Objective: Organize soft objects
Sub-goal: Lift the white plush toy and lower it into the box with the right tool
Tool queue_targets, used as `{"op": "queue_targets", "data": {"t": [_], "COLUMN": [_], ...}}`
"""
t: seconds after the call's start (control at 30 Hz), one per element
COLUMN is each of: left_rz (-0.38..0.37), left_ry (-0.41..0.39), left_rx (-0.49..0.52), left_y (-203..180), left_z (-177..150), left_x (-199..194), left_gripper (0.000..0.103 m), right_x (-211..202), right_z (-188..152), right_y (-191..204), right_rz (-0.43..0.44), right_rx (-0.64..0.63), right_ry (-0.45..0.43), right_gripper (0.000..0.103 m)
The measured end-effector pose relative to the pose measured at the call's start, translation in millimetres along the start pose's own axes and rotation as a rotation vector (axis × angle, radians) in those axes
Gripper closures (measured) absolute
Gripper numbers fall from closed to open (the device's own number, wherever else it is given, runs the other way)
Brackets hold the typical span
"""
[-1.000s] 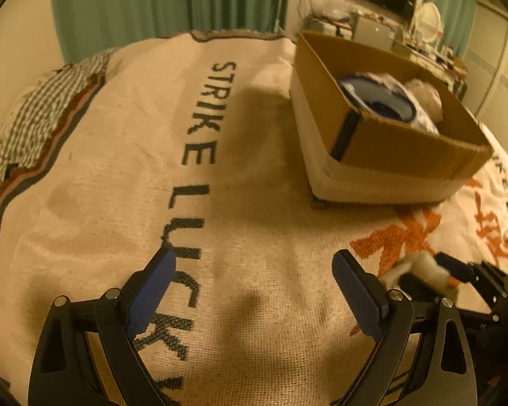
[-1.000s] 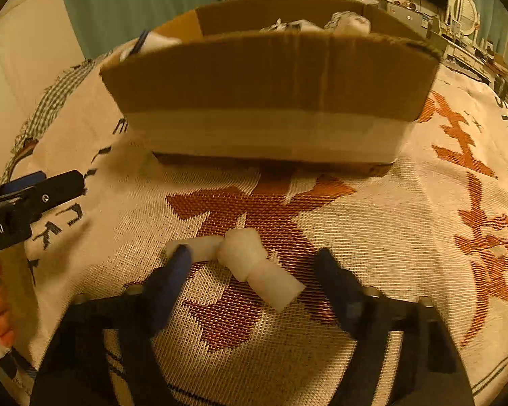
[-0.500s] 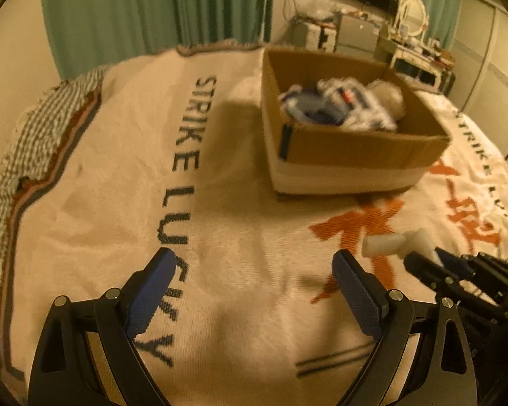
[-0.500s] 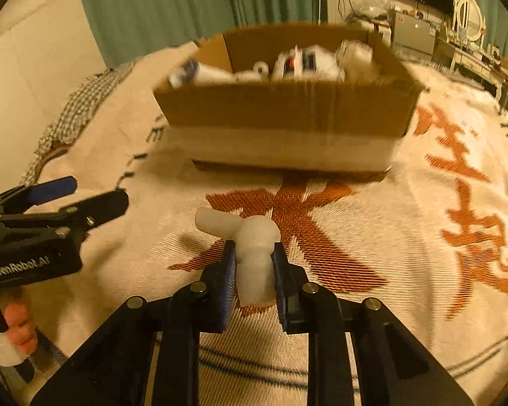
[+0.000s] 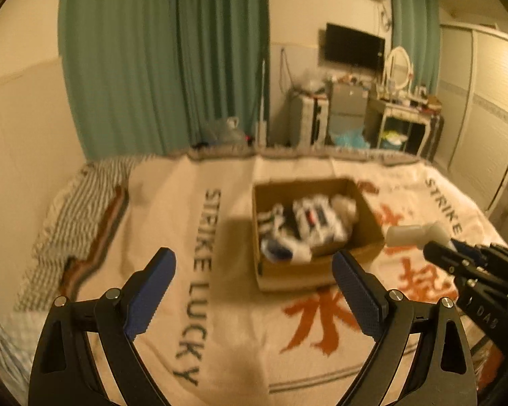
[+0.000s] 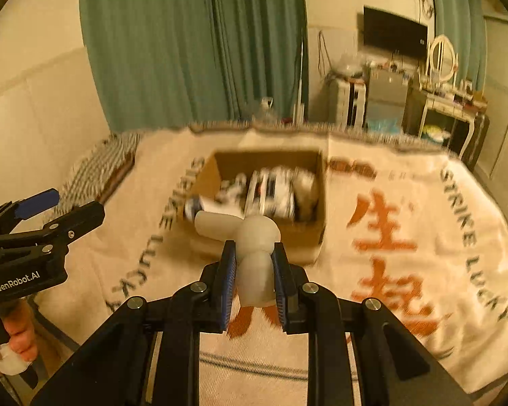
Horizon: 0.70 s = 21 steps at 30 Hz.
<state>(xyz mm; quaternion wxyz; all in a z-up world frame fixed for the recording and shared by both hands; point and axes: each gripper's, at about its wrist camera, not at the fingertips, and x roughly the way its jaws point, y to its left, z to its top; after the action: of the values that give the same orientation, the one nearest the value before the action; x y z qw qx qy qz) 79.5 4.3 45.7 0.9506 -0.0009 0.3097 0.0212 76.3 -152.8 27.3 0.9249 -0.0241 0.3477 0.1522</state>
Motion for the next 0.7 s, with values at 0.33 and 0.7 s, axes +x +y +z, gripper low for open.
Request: {"op": "queue_targets", "data": {"t": [0.33,0.7], "left_rz": [-0.012,0.002], "left_ry": [-0.051,0.044], "left_rx": [-0.019,-0.002], "left_y": [-11,-27], "left_z": [55,27], "left_x": [56,166], "left_gripper": [0.008,0.008], "right_x": [21,163], "right_z": [83,56], "right_y": [-31,-59], "right_rz": [0.005,-0.024], "right_rx": [0.002,0.046], "right_ry": [-0.081,0.087], "right_gripper": [0.083,0.082]}}
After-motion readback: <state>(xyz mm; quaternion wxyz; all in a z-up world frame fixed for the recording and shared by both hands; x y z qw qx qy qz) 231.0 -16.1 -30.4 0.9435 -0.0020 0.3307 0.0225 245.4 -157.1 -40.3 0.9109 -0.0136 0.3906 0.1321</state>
